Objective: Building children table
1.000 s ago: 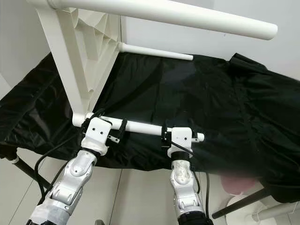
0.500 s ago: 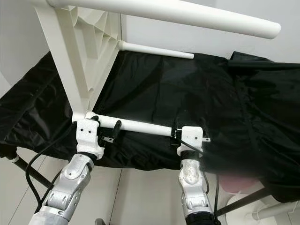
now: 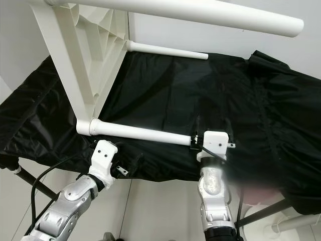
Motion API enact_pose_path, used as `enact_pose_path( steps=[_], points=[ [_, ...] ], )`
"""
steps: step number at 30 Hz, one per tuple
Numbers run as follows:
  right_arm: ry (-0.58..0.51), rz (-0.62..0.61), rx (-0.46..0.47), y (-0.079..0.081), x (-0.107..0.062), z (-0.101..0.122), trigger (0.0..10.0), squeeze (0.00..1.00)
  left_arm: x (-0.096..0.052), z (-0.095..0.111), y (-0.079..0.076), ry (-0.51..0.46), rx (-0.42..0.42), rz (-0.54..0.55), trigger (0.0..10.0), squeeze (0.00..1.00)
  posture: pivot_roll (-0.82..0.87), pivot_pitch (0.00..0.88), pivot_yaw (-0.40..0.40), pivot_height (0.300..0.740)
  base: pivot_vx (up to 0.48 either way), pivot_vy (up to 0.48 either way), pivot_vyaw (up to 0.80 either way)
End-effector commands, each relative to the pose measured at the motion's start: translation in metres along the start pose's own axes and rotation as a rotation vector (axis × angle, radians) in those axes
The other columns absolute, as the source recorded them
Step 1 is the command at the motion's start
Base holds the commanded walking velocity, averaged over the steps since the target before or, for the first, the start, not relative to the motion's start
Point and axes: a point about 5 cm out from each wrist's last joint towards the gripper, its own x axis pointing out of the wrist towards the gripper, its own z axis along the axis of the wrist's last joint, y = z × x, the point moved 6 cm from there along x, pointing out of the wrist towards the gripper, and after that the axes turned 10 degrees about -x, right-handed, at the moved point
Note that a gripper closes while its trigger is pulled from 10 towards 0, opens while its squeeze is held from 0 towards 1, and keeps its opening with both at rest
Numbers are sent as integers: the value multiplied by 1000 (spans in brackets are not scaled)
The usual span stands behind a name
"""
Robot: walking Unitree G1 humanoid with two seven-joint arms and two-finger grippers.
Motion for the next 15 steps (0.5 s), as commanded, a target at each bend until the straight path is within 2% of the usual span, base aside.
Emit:
enact_pose_path(
  steps=[1, 5, 9, 11, 13, 14, 15],
  points=[
    [-10, -6, -19, -4, 0, 3, 10000, 0, 1, 5, -4, -6, -27, -27, 10000, 0, -13, 103, 1, 740, 0, 0, 0],
    [-123, -29, -95, -19, 5, 31, 10000, 0, 2, 15, -9, -20, -101, -62, 10000, 0, -16, 104, 5, 740, 0, 0, 0],
    [-173, -64, -138, -28, 8, 44, 10000, 0, 1, 18, -12, -20, -125, -74, 10000, 0, -17, 103, 7, 740, 0, 0, 0],
    [-173, -64, -138, -28, 8, 44, 10000, 0, 1, 18, -12, -20, -125, -74, 10000, 0, -17, 103, 7, 740, 0, 0, 0],
    [-238, -118, -186, -40, 13, 64, 10000, 0, 1, 19, -15, -10, -152, -93, 10000, 0, -16, 105, 7, 740, 0, 0, 0],
    [-238, -118, -186, -40, 13, 64, 10000, 0, 1, 19, -15, -10, -152, -93, 10000, 0, -16, 105, 7, 740, 0, 0, 0],
    [-270, -146, -205, -45, 16, 74, 10000, 0, 1, 18, -17, -4, -154, -100, 10000, 0, -16, 103, 5, 740, 0, 0, 0]
  ],
)
